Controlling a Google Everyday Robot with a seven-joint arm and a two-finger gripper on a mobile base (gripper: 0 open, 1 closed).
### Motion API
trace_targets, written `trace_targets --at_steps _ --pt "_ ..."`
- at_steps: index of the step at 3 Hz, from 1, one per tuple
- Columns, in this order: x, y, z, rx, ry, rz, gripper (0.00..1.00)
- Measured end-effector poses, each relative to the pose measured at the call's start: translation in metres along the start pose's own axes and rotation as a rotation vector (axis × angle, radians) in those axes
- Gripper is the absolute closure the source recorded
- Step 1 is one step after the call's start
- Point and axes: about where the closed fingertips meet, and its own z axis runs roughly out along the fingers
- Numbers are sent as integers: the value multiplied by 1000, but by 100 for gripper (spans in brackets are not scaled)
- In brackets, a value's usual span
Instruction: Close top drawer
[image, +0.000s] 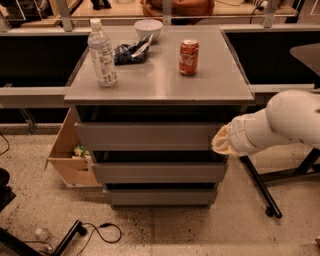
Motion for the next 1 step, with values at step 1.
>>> trace_targets --at_steps 1 --pt "-4 18 -4 -73 3 -17 83"
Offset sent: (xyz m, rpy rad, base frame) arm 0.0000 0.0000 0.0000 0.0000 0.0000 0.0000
